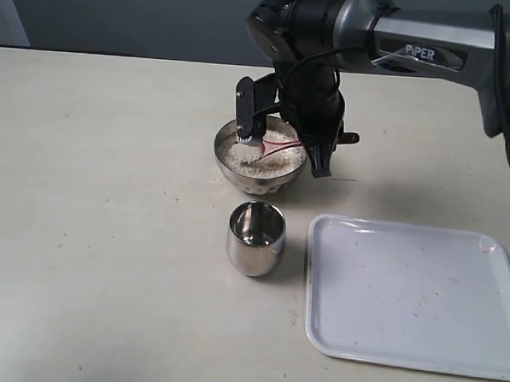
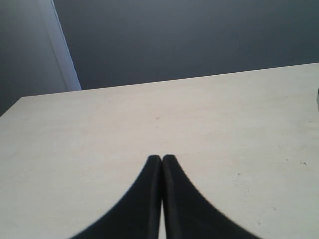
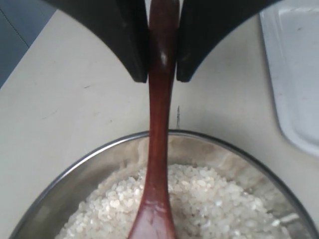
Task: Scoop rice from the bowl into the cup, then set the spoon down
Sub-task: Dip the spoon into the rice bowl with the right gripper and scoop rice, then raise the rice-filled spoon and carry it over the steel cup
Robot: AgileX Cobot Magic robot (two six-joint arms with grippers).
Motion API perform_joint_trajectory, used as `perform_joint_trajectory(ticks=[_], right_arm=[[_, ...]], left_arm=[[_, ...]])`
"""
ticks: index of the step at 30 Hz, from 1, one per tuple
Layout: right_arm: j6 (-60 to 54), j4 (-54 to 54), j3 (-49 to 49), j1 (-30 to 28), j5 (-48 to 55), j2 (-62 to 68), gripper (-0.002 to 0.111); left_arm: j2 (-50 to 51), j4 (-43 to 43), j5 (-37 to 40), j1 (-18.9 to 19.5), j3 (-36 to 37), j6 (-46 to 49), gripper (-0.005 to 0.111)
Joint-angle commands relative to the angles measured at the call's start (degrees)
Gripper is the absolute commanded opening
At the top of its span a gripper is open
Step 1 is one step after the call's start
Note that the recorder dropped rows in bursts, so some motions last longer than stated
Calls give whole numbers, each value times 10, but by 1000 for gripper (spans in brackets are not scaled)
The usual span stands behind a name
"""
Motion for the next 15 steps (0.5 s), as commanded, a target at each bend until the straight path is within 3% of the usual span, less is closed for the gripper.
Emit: perform_joint_trajectory(ticks=[1, 15], right_arm=[[-4, 8, -3, -11, 2, -10, -1], [-4, 69, -3, -34, 2, -33, -1]], left_arm=[[-3, 0, -1, -3, -2, -4, 1], [-3, 0, -1, -3, -2, -4, 1]])
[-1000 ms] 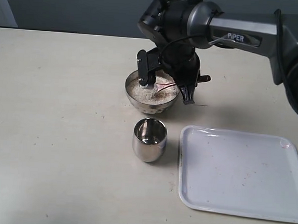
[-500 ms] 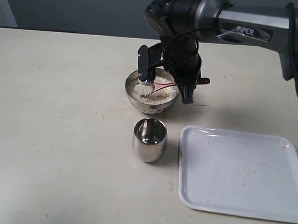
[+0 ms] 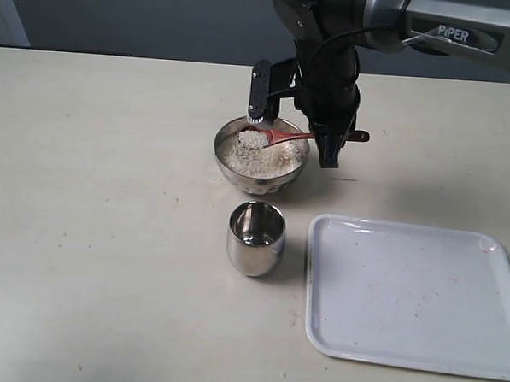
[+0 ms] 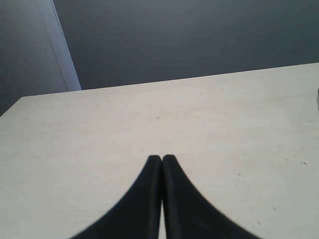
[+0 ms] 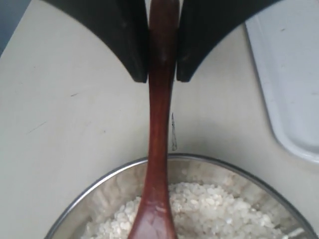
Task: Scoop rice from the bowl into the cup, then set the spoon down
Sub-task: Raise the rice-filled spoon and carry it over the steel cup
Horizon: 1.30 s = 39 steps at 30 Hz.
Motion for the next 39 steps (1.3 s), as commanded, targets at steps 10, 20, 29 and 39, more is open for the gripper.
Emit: perform_joint_trajectory(ticks=[10, 20, 29, 39], right_arm=[[-4, 44, -3, -4, 2, -13, -1], [13, 74, -3, -19, 2, -29, -1], [13, 109, -3, -49, 2, -31, -1], [13, 134, 2, -49, 2, -32, -1]], left_arm=[[-3, 0, -1, -3, -2, -4, 1], [-3, 0, -1, -3, -2, -4, 1], [-3, 0, -1, -3, -2, -4, 1], [-3, 0, -1, -3, -2, -4, 1]])
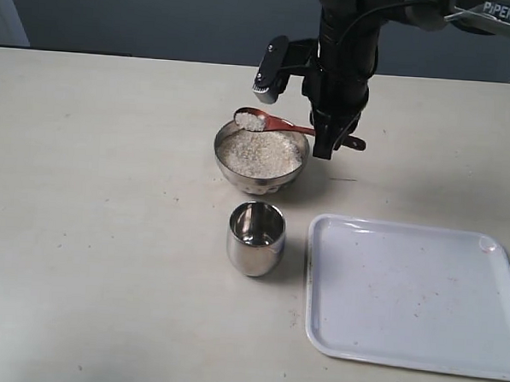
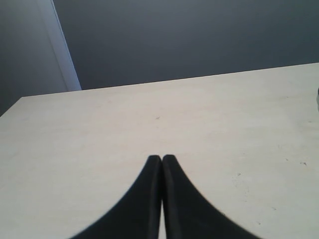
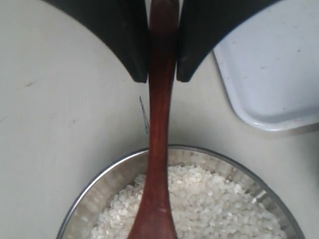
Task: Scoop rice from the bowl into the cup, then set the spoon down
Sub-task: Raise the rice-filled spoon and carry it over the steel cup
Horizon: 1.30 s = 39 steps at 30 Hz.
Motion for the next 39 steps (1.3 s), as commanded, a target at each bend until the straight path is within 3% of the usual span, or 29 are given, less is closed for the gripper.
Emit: perform_joint_trajectory(ticks=[1, 39], right_arm=[[1, 6, 8, -3, 2, -10, -1], [51, 63, 252, -1, 2, -196, -1]], left_arm=[[-3, 0, -1, -3, -2, -4, 1], [-3, 0, -1, -3, -2, -4, 1]])
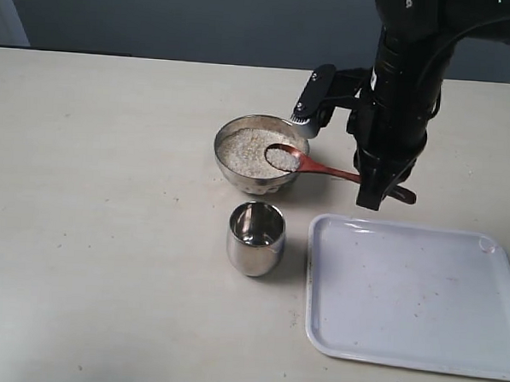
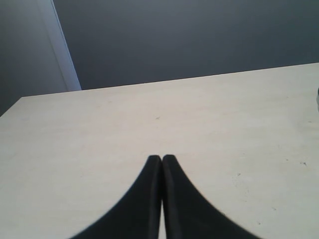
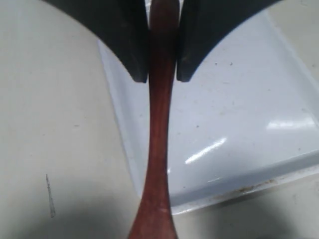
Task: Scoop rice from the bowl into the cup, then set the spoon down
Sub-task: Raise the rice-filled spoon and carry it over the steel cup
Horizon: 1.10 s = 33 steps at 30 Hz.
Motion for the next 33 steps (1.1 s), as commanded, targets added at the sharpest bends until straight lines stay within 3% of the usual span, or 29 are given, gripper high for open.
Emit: perform_joint_trajectory(ticks=[1, 15, 28, 33], right_arm=[[2, 26, 31, 2, 1, -27, -1], [15, 26, 79, 63, 1, -55, -1], [25, -1, 95, 69, 1, -55, -1], [44, -71, 95, 102, 1, -55, -1]], left_arm=[[-3, 0, -1, -3, -2, -4, 1], [-3, 0, -1, -3, -2, -4, 1], [-3, 0, -1, -3, -2, -4, 1], [-3, 0, -1, -3, -2, -4, 1]])
